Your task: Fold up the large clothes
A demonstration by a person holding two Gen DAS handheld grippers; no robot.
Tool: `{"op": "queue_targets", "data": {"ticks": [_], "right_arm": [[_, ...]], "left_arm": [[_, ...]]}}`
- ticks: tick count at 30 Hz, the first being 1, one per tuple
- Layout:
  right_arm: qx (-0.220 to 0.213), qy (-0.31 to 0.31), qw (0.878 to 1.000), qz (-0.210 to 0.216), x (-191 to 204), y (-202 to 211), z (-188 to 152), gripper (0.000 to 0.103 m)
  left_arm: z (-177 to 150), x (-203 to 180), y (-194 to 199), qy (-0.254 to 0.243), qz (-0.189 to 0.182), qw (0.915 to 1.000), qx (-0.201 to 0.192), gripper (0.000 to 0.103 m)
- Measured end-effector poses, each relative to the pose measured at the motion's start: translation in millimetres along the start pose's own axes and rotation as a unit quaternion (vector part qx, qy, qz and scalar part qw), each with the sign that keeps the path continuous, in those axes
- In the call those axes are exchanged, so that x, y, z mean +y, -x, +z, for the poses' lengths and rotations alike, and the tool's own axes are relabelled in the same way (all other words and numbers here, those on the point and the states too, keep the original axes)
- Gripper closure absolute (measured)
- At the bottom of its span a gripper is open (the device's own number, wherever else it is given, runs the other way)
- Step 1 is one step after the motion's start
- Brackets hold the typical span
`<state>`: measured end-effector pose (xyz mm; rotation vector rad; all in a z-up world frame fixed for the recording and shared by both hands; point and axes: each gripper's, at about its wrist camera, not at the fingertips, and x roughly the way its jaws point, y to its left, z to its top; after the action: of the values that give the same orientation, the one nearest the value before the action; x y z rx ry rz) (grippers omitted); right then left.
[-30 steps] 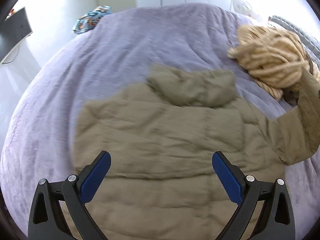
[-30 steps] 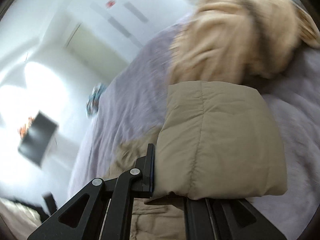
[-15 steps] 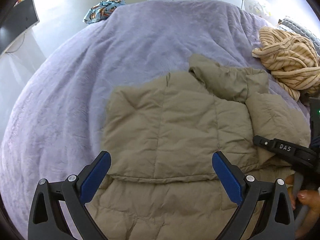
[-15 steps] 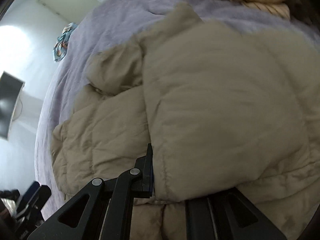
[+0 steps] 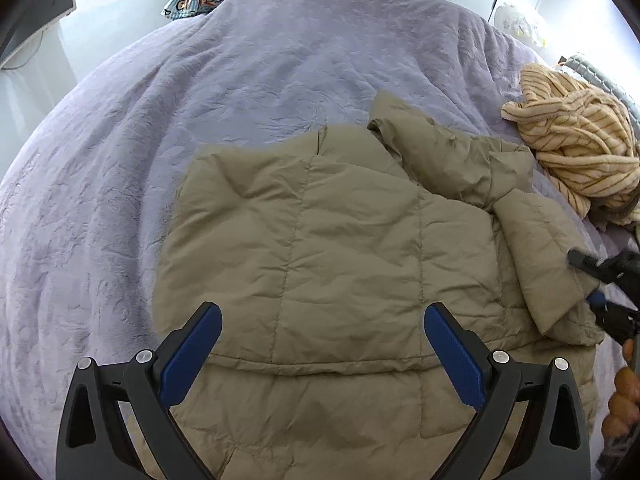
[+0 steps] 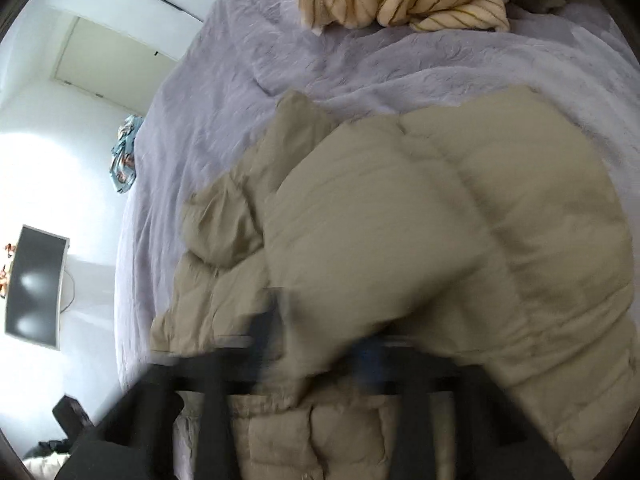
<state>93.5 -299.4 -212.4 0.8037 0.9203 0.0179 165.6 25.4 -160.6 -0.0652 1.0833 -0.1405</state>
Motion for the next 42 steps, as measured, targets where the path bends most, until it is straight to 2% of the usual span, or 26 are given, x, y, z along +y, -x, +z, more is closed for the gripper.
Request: {"op": "queue_targets", "data": {"ticks": [2,4,6,7,8,10,13,17,20,22,24,26,27,28,29,30,33,37,42], "right_arm": [[-0.009,0.053,0.999,0.002,24,-2,-2,0.087],[-0.005,0.134,0.991,0.005,61,-8,-16,0.087],[0.035,0.185,0.982,0.021,89,-21,-31,0.084],[0.057,0.210,0.976,0.014,102,-32,-42,0.082],[0.069,0.231,0.971,0.001,109,-38,-50,0.077],[0.089,0.254,0.963,-0.008,114,-44,-66,0.050],[0.110,0.227,0.968,0.015,92,-33,-70,0.045],[0.110,0.157,0.981,-0.006,34,-4,-59,0.045],[0.098,0.068,0.992,-0.031,-31,28,-44,0.045],[0.091,0.002,0.995,-0.036,-71,46,-37,0.045],[0.085,-0.051,0.995,-0.028,-99,56,-30,0.045],[0.068,-0.097,0.993,-0.017,-125,63,-22,0.045],[0.057,-0.112,0.992,-0.014,-133,65,-18,0.045],[0.040,-0.128,0.991,-0.011,-142,67,-12,0.055],[0.031,-0.136,0.990,-0.011,-147,70,-9,0.070],[0.029,-0.145,0.989,-0.017,-151,69,-4,0.093],[0.030,-0.137,0.990,-0.020,-150,60,2,0.094],[0.048,-0.091,0.994,-0.047,-139,33,1,0.094],[0.046,-0.102,0.992,-0.054,-138,20,-1,0.094]], "left_arm": [[1,2,1,0.002,-0.002,1.0000,-0.001,0.002],[3,7,2,0.004,-0.006,1.0000,-0.002,0.002],[5,13,4,0.014,-0.014,0.9998,-0.003,0.002],[5,17,5,0.022,-0.020,0.9996,-0.003,0.002],[7,22,6,0.033,-0.029,0.9991,-0.003,0.002],[9,29,7,0.045,-0.041,0.9982,-0.004,0.002],[12,30,6,0.051,-0.065,0.9966,-0.005,0.002],[15,14,-4,0.041,-0.130,0.9907,0.009,0.002],[17,-1,-20,0.041,-0.170,0.9841,0.030,0.002],[21,-12,-36,0.053,-0.190,0.9792,0.047,0.002],[24,-20,-46,0.063,-0.196,0.9769,0.056,0.020],[27,-30,-56,0.059,-0.197,0.9758,0.074,0.065],[29,-37,-61,0.054,-0.200,0.9748,0.084,0.077],[29,-41,-62,0.050,-0.203,0.9743,0.084,0.088],[28,-44,-57,0.044,-0.200,0.9758,0.076,0.088],[27,-46,-51,0.034,-0.198,0.9775,0.065,0.088],[17,-45,-36,0.010,-0.182,0.9822,0.045,0.088],[-1,-27,-47,0.006,-0.150,0.9862,0.069,0.088],[1,-24,-54,0.006,-0.132,0.9892,0.064,0.087]]}}
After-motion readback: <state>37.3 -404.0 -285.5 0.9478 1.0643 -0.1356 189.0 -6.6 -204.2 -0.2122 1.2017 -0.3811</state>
